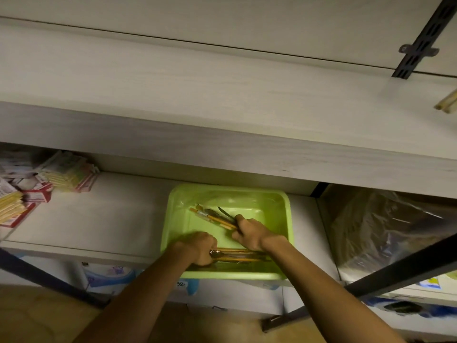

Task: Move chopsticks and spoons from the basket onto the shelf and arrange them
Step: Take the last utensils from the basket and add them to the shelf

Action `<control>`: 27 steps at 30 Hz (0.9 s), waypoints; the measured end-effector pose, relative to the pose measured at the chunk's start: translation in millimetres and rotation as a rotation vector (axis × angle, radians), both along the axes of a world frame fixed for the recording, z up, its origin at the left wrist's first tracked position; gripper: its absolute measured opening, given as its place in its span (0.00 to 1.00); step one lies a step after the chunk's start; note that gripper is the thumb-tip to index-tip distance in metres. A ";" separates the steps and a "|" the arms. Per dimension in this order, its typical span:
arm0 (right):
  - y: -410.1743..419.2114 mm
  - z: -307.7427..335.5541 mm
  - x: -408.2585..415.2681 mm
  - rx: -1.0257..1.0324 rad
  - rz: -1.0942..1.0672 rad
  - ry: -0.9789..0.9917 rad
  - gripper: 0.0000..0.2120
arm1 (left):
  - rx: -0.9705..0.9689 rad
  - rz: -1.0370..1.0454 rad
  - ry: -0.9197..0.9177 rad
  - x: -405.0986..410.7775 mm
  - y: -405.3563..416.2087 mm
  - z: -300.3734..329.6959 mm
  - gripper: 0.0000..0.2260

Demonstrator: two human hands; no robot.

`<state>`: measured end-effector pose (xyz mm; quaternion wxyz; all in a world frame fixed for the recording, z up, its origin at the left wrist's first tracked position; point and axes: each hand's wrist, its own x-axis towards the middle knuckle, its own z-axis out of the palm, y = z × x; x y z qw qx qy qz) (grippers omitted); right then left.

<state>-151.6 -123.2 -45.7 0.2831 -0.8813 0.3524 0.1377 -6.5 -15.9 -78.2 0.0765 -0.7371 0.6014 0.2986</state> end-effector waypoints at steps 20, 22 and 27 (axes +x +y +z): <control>-2.5 -18.0 -3.4 -0.038 0.029 -0.051 0.17 | 0.155 0.054 0.214 -10.1 5.7 6.9 0.18; -1.9 -16.6 -3.8 -0.037 0.020 -0.055 0.17 | 0.176 0.025 0.179 -12.9 4.9 11.0 0.18; 1.4 -7.8 -4.8 -0.040 0.023 -0.101 0.14 | 0.149 -0.040 0.089 -18.5 4.7 27.0 0.19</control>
